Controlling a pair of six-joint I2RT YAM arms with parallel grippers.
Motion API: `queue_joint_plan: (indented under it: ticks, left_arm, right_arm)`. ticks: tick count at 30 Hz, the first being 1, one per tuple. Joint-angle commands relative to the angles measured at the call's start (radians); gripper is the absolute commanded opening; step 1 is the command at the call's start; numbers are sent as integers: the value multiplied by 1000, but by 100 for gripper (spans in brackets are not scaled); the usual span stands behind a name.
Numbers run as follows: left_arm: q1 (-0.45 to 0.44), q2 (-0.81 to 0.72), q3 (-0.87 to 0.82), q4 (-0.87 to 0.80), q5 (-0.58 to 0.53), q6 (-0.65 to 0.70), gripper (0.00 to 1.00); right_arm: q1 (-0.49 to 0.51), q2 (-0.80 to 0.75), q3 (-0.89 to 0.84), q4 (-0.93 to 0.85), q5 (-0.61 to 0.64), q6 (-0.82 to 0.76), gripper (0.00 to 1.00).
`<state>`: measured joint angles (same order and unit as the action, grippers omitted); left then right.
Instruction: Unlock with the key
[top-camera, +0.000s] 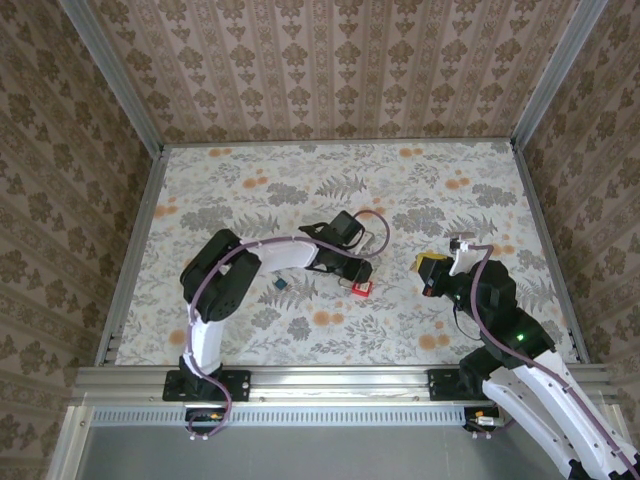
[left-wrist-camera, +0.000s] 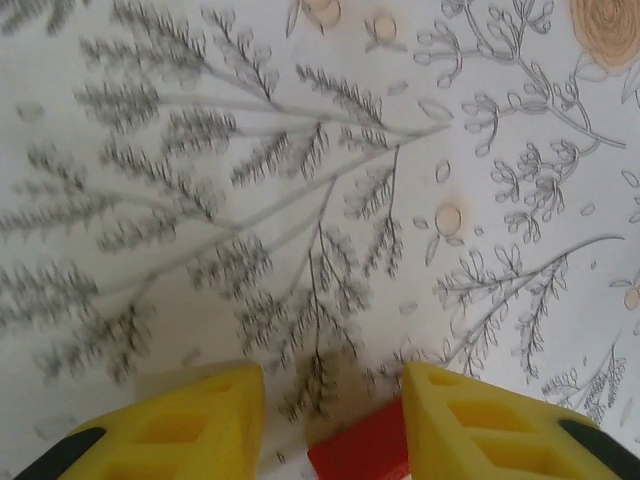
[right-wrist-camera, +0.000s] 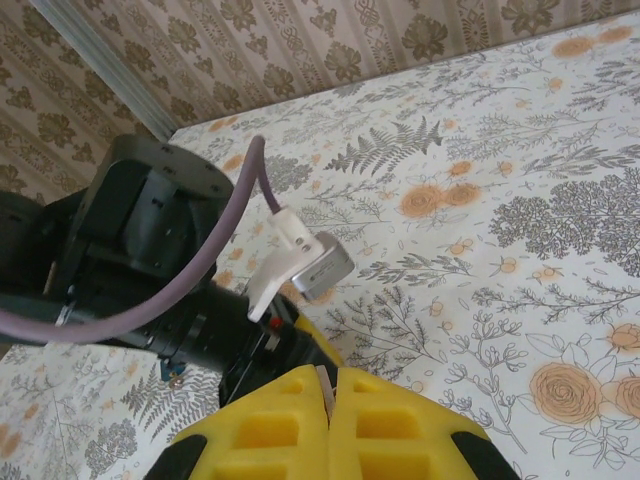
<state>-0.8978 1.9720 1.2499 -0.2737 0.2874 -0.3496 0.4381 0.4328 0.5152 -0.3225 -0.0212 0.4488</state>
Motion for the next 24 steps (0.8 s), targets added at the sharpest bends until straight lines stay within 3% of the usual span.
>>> queue_joint_plan:
  ticks: [1, 13, 16, 17, 20, 24]
  left_arm:
    - [-20, -59, -47, -54, -27, -44, 41]
    - [-44, -179, -145, -132, -79, -69, 44]
    - [-51, -197, -107, -205, -129, 8, 50]
    - [-62, -198, -80, -250, -173, 49, 57]
    - [-117, -190, -11, -382, -299, 167, 61]
    - [-176, -168, 29, -489, -378, 296, 66]
  right_arm:
    - [-4, -19, 28, -12, 21, 8, 4]
    - [-4, -22, 19, 0, 20, 11, 4]
    - [-4, -22, 11, 7, 16, 18, 4]
    - [-4, -22, 11, 7, 15, 19, 4]
    - [-4, -29, 8, 3, 15, 19, 3]
    - [-4, -38, 12, -3, 15, 16, 3]
